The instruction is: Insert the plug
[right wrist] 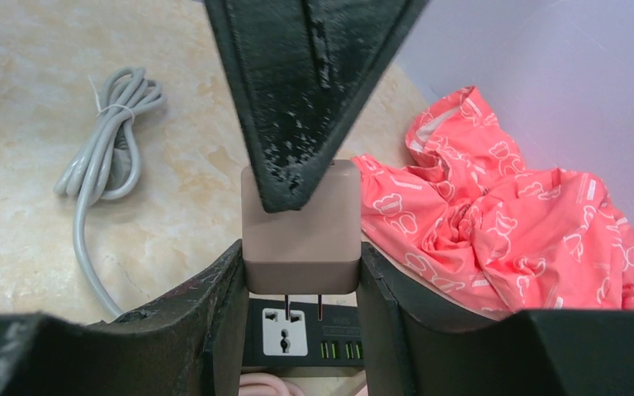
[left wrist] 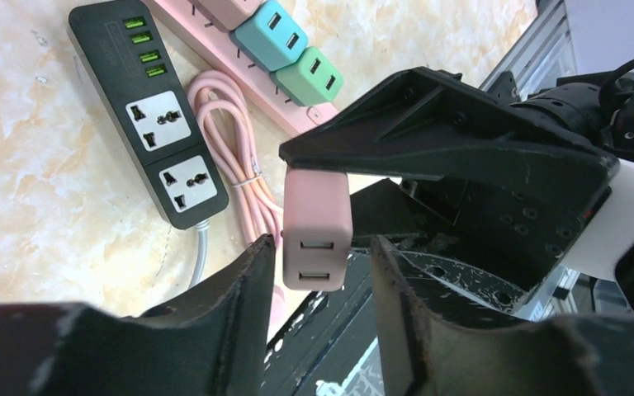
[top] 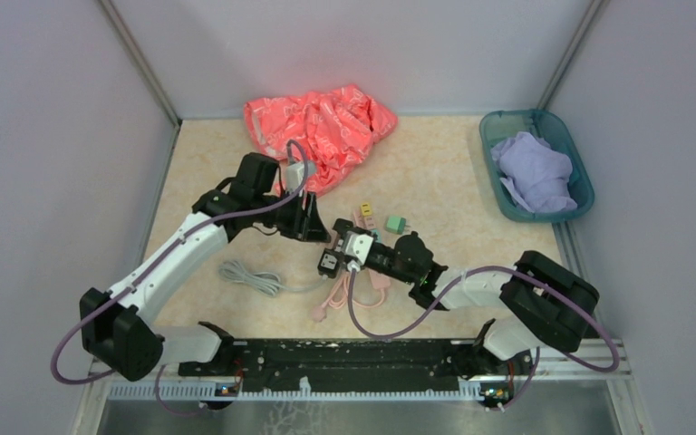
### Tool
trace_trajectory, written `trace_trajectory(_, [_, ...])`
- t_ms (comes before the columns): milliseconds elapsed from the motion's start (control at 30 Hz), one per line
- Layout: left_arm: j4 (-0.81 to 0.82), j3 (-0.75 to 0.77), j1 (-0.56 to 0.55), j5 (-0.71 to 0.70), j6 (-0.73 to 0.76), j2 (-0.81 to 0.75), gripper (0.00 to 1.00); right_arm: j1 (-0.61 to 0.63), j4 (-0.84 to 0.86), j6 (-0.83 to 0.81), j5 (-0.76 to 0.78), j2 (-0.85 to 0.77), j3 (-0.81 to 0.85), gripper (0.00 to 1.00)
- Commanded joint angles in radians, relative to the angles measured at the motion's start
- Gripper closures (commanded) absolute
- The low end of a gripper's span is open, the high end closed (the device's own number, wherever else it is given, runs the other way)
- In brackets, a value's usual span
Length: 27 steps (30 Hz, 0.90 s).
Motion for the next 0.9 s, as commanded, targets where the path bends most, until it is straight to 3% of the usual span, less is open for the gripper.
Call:
trace_trajectory(0, [0.138, -0.068, -0.001, -0.035, -0.075, -0.075, 0.42, 0.008, 0.086, 0.068, 0.066, -0.011, 0.007, 0.86])
trace_trajectory(433, [0.319, -0.182, 0.0, -0.093, -0.175, -0.123, 0.38, 0.036, 0.107, 0.138, 0.144, 0.014, 0.019, 0.86])
trace_trajectory(867, [0.359, -0.204, -0.001, -0.042, -0.167, -0.09, 0.53, 0.043, 0.122, 0.171, 0.173, 0.04, 0.029, 0.86])
